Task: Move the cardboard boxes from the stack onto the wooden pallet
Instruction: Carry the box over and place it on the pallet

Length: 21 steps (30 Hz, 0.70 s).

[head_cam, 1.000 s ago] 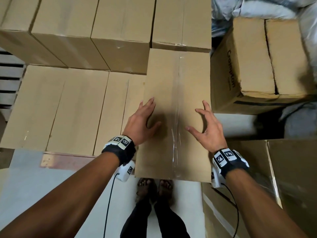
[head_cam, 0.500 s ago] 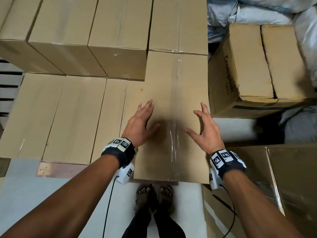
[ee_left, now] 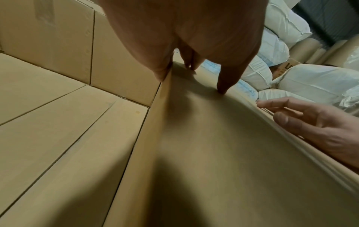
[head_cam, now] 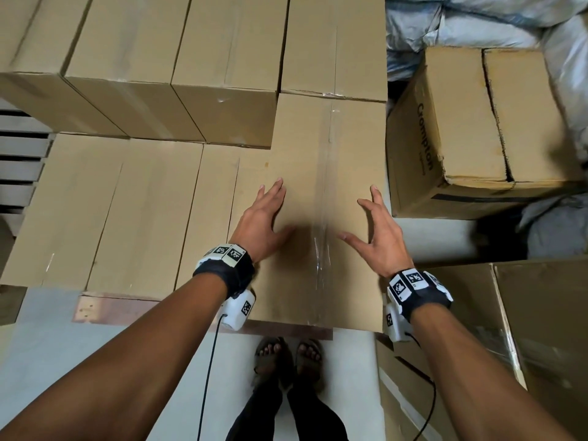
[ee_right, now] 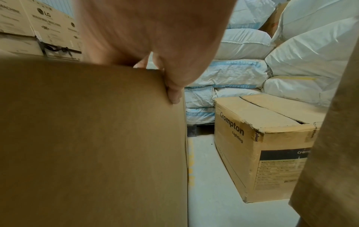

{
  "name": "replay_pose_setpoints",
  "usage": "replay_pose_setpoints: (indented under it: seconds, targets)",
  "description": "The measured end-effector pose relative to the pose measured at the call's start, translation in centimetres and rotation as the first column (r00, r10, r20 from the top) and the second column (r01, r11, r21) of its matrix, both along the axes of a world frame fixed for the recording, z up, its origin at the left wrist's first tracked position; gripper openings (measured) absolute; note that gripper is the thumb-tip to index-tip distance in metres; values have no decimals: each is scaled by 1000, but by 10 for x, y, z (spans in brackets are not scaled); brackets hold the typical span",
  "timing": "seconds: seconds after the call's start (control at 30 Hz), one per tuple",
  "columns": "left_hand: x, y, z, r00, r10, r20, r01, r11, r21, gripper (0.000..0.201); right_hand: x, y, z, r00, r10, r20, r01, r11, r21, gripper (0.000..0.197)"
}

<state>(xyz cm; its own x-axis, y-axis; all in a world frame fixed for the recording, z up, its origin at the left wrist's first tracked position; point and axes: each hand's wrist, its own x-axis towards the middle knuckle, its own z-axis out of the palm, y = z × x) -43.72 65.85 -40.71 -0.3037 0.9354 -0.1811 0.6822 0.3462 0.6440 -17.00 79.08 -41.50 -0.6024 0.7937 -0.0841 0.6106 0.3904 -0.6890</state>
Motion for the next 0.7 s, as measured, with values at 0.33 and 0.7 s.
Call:
replay_pose_setpoints:
  seconds: [0.33, 0.7]
  targets:
    - [-7, 9, 13, 999, -50, -12, 48, 991, -127, 90, 1, 9, 11, 998, 42, 48, -42, 999, -9, 68]
    - [-9, -4, 31, 987, -158, 19, 158, 961, -228, 99, -3, 0, 27, 985, 42, 165, -40, 999, -16, 70]
